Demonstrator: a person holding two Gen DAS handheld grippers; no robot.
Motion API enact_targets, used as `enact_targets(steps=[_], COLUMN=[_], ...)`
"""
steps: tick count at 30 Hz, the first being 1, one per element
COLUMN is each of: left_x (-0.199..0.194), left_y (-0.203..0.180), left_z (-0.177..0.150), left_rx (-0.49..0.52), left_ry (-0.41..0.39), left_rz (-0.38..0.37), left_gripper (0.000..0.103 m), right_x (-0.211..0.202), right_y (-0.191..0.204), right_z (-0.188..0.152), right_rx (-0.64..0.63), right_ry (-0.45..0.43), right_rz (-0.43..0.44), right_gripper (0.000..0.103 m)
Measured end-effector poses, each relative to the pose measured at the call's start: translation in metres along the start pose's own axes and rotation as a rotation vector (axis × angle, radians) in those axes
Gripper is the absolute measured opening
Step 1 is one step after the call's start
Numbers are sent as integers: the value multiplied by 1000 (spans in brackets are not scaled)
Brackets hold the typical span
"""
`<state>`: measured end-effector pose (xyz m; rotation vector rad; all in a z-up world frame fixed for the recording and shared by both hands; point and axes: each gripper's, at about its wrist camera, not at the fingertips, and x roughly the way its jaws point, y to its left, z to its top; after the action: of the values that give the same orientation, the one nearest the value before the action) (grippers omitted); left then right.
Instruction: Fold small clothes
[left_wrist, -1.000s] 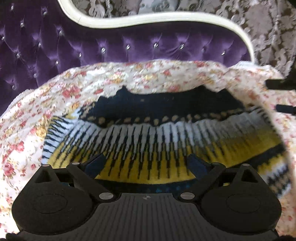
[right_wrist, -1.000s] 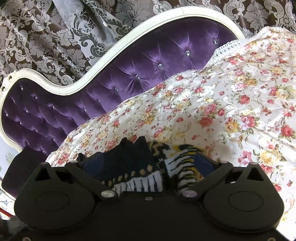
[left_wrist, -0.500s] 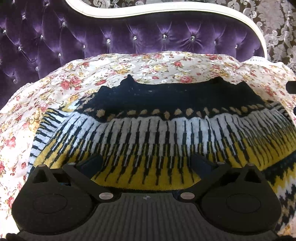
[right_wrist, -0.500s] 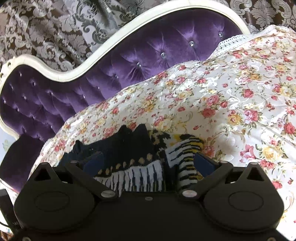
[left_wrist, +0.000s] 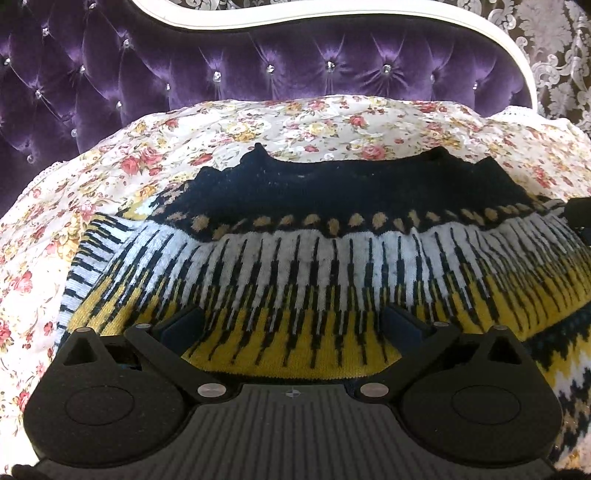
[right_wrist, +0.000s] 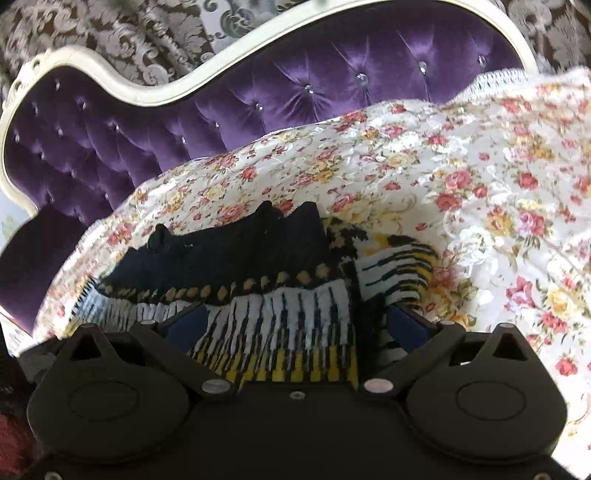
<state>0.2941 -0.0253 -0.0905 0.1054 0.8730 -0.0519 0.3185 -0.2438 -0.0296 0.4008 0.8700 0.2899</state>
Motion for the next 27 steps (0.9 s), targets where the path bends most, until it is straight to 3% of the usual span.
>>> enact_targets(steps=[9,16,20,22,27], left_x=[1,1,2,2,1], left_y=[0,0,0,0,0], left_z=[1,1,0,0,0], left_rx=[0,-2,-2,-2,-2], left_ry=[3,4,8,8,7], left_rz=[-1,-1,-3,-3,-3], left_gripper=[103,103,103,103,103], right_x=[-8,-11,-13,-10,-4], right_y=[-41,-43,-41,-38,-30], right_z=[5,6,4,3,1], right_rx=[259,245,223,207,132], right_ry=[17,33,49,73,88], right_rz=[220,266,313,316,177], right_gripper=[103,83,81,81,81])
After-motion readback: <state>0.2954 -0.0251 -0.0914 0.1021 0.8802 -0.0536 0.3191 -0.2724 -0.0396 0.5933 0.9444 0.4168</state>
